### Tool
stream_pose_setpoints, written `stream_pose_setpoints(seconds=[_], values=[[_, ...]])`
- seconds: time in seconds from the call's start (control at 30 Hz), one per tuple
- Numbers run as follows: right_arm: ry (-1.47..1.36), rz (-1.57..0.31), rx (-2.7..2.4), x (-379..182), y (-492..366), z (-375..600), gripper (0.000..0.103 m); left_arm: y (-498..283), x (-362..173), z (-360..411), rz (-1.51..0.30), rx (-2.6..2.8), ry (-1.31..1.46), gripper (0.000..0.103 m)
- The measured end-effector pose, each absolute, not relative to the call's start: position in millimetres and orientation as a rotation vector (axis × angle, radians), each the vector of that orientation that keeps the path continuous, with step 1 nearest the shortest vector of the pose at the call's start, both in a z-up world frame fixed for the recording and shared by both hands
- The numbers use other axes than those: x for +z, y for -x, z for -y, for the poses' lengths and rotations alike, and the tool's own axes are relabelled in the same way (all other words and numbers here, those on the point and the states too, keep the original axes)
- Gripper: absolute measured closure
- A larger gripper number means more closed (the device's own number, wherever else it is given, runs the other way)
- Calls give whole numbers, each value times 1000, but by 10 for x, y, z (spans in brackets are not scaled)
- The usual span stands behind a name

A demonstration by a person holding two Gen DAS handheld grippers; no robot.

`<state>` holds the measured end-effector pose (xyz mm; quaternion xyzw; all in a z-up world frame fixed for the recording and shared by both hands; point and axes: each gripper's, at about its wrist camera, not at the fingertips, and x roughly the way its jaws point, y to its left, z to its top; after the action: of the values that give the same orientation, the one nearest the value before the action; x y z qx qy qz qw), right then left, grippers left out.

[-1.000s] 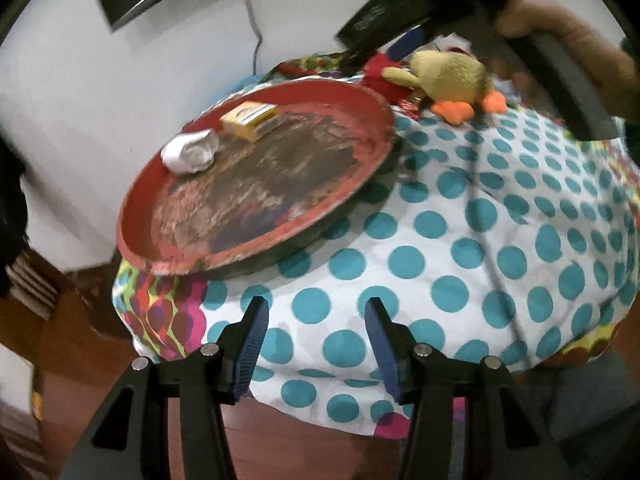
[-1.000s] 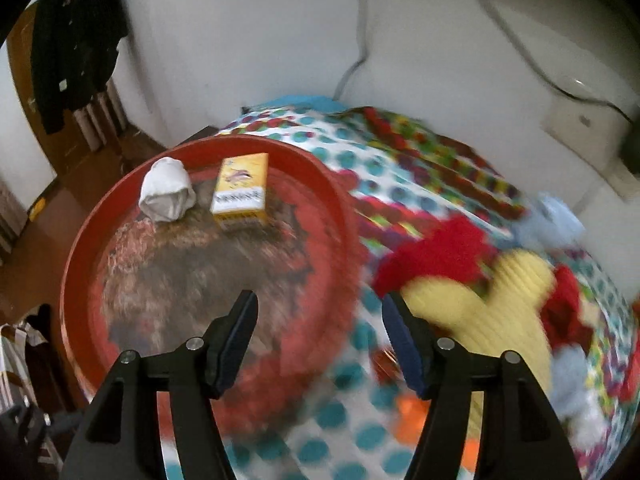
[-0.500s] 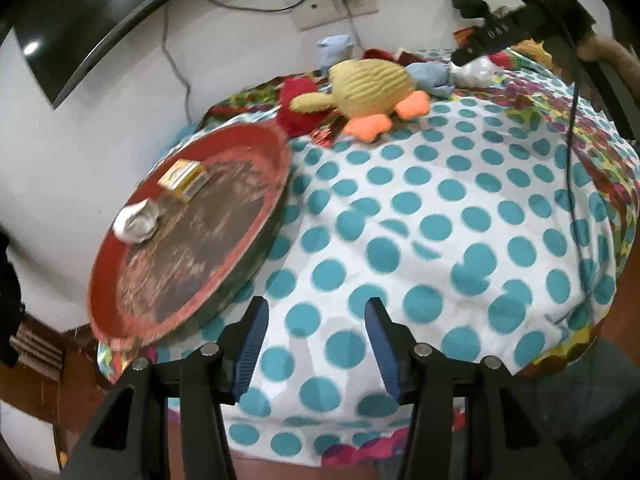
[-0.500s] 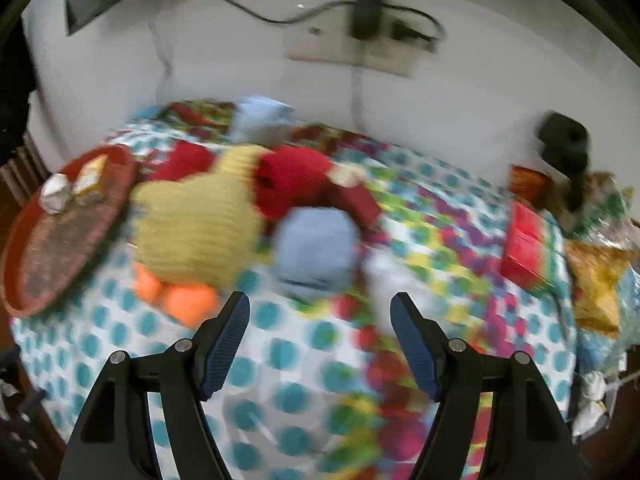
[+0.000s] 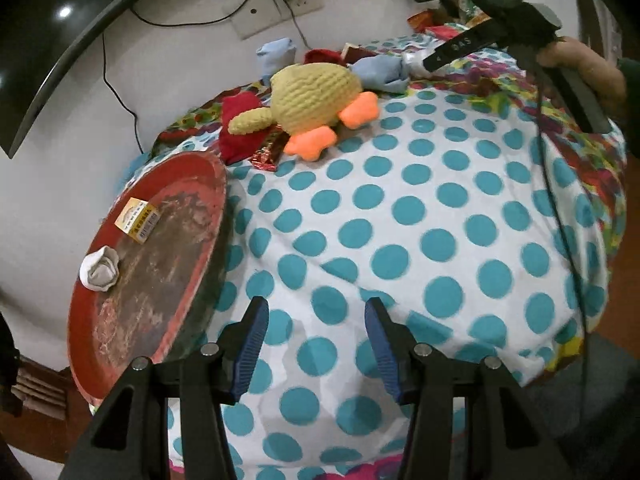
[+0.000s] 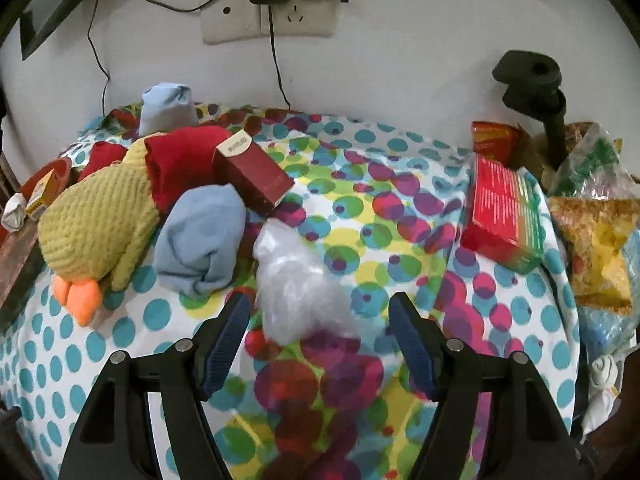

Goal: Organize objects

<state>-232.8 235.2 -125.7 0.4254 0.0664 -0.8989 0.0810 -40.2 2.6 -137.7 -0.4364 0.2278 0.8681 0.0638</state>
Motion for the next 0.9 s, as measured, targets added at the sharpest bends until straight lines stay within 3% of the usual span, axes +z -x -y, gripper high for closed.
stream_pose_setpoints(seconds=[0.2,0.37,0.47,0.63,0.8,0.9], values=[[-1273,-199,-2653,-1356,2433,-2360,54,647,-1355,-24,-705,2651,1344,52],[-1280,-171,-2638,-1408,2488,-2395,61,835,-1354,-126,-678,2596,1385,52],[-1262,-139,-2625,-1390,2490,-2404,61,932,-1353,-213,-641,2573,1400,52],[-1239,-93,-2622,-1357,2508,-2450,41,1104,-1307,-314,-520,2554,1435,52],[-1209,0,-2613,-1301,2549,-2535,37,1296,-1245,-256,-313,2561,1478,52],[-1205,24,-2612,-1300,2596,-2546,37,1414,-1188,-223,-281,2592,1482,52]])
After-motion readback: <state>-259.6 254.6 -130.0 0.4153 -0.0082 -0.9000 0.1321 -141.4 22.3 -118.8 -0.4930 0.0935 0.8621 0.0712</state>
